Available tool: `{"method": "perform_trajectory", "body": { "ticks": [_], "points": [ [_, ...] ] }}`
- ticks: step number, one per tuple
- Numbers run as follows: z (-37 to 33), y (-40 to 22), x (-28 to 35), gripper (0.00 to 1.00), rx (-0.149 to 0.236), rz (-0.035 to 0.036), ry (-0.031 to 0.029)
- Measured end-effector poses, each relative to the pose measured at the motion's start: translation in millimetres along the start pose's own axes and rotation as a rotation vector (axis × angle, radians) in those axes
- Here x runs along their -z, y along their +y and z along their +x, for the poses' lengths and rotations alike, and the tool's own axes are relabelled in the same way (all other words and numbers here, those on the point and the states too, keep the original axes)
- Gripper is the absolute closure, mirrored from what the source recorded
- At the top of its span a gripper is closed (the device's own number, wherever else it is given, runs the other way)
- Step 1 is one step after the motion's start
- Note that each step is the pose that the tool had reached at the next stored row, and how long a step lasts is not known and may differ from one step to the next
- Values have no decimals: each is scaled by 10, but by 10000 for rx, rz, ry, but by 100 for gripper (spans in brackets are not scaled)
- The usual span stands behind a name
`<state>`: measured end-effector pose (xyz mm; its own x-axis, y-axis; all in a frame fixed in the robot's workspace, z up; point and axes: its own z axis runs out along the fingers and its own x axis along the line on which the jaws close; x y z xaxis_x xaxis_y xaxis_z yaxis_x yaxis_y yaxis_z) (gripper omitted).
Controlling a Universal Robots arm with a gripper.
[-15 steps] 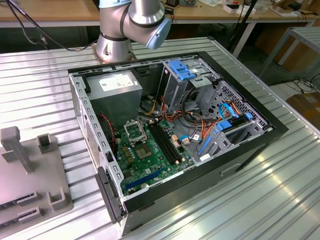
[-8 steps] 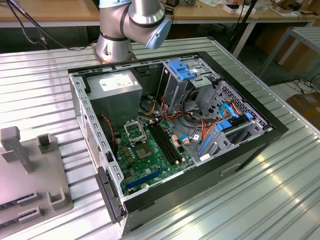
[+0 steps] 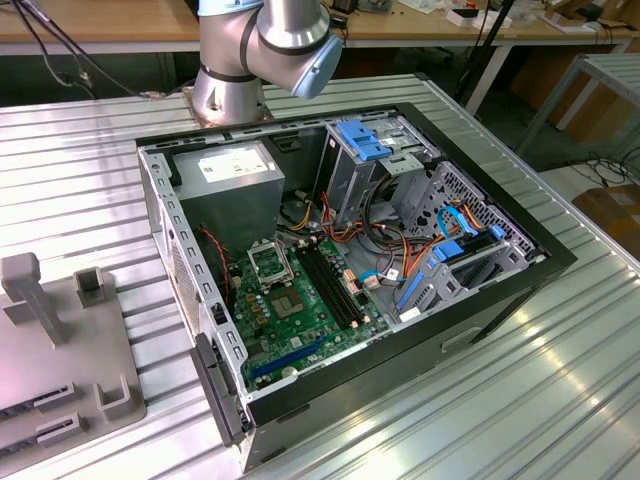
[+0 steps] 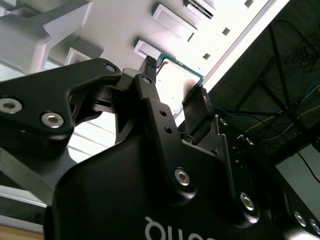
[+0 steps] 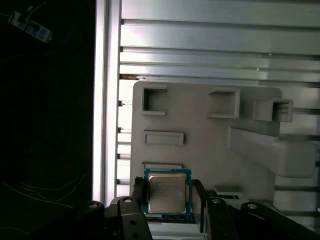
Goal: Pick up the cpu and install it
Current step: 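Pick up the cpu and move it towards the insertion slot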
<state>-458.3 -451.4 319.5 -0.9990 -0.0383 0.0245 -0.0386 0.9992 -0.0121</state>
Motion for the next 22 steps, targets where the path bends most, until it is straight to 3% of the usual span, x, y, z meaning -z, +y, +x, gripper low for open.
{"method": "perform_trajectory", "body": {
  "ticks": [19,22],
  "points": [
    [3,-1,125,53,0,0,0],
    [8,-4,313,53,0,1,1]
  ]
}}
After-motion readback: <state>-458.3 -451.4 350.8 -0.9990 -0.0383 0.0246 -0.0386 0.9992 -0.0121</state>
